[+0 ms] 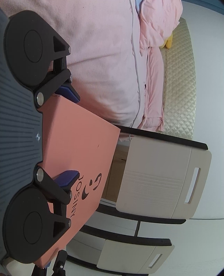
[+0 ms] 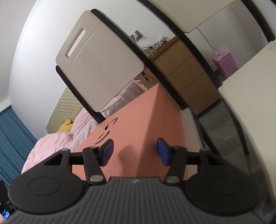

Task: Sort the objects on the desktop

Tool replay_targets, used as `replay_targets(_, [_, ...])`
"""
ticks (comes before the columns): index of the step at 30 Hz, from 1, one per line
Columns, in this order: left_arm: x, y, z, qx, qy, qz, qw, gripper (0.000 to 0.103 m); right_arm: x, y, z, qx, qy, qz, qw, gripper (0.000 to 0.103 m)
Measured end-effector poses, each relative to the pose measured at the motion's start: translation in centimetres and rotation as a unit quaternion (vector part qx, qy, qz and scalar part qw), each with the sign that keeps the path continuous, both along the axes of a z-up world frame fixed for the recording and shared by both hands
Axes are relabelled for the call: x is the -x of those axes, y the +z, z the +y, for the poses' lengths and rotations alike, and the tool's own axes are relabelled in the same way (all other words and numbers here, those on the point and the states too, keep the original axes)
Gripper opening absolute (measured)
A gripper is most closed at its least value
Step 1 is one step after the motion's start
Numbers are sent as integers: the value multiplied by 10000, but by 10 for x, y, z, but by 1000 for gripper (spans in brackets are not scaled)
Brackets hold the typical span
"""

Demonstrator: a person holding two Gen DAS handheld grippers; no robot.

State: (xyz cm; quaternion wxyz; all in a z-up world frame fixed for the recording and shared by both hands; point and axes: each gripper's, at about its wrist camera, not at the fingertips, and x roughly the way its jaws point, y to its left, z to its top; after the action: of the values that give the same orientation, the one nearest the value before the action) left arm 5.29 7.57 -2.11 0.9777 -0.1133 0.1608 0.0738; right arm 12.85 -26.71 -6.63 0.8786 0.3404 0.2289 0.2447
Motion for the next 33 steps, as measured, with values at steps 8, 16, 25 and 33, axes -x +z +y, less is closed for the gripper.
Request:
replay_targets(8, [-1,-5,10,255,162,157,9994,87,8,7,4,61,66,-316,9995,56])
replay_targets(16, [-4,-5,9,173,-35,268,9995,87,3,7,7,297,13,-300,9991,56])
replay_targets(25, [-9,-9,6,21,-90,440,9990,90,8,8,17,1021,99,-429,9938,56])
replay_targets(33, [-7,-8,-2,-82,-244,386,9989,92,14,6,15,1009,-25,-433,9939,56])
